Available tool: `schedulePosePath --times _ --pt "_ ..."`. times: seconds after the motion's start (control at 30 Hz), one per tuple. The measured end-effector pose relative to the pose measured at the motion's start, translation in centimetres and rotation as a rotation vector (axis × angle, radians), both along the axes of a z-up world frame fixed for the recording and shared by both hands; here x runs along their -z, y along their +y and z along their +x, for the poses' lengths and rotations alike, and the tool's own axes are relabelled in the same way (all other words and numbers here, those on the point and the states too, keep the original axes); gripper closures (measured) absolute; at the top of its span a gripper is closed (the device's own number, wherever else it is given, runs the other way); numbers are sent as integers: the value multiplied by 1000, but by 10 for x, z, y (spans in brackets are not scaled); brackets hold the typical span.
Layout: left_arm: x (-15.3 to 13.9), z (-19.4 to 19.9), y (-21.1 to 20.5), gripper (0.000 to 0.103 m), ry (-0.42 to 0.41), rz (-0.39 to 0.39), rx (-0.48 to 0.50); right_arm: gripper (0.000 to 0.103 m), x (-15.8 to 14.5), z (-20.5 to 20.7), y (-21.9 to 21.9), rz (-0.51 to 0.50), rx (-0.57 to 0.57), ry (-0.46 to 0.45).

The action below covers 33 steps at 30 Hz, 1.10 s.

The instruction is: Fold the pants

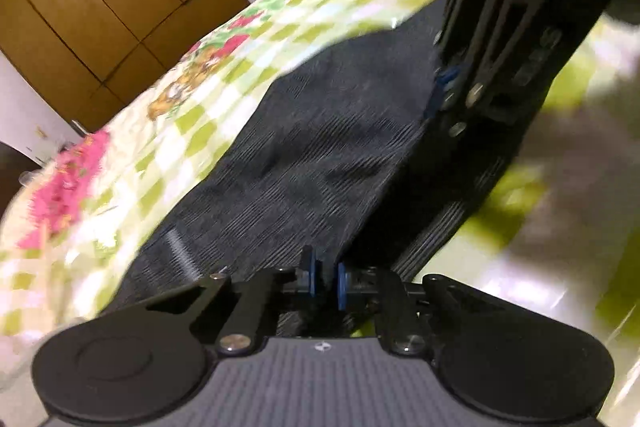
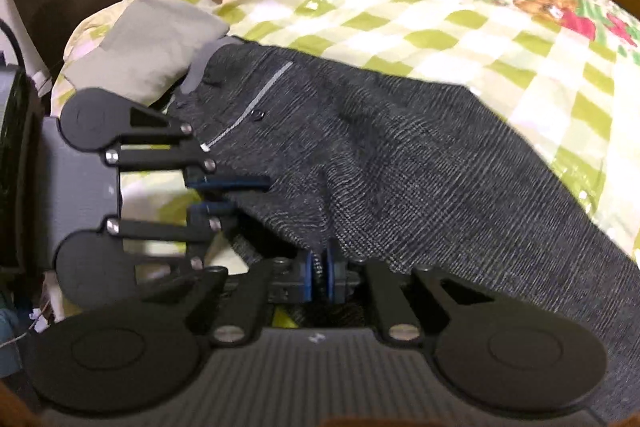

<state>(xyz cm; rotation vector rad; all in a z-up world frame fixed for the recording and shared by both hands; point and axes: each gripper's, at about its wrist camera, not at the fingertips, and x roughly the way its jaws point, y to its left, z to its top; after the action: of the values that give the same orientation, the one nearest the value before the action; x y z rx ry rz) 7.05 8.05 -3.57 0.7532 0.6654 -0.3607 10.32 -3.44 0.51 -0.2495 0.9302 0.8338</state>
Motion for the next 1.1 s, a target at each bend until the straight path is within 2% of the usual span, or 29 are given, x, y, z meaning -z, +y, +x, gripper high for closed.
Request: schedulePosePath --times 0.07,0.13,0.23,0.33,0.37,0.5,0.67,0.8,0.9,1.0,1.1 --pt "4 1 8 76 -5 22 -39 95 8 -2 4 1 0 23" --pt "2 3 16 74 1 2 -75 95 14 -4 9 -1 -5 27" --pt "4 -1 20 73 -25 43 -110 94 20 -10 13 -10 -13 11" --pt "4 -4 23 72 -29 74 -138 82 22 -18 17 -22 -27 -9" --pt "3 -3 23 72 -28 76 -143 80 21 -20 16 -3 -16 -1" --pt "-3 -12 20 71 -24 92 -154 80 14 -28 -5 101 65 68" --pt "-16 -25 11 71 -22 55 -171 81 -6 -45 -62 169 228 47" --pt "-28 -34 -19 71 -30 13 -114 79 -18 -49 -120 131 379 -4" --pt "-33 -26 -48 71 -23 -66 -61 79 -20 -46 -154 90 443 -30" --pt "-34 -3 -86 71 15 -153 13 78 -15 -31 -171 72 442 -50" --pt "-27 16 -118 71 58 -168 79 76 -2 -9 -171 68 413 -23"
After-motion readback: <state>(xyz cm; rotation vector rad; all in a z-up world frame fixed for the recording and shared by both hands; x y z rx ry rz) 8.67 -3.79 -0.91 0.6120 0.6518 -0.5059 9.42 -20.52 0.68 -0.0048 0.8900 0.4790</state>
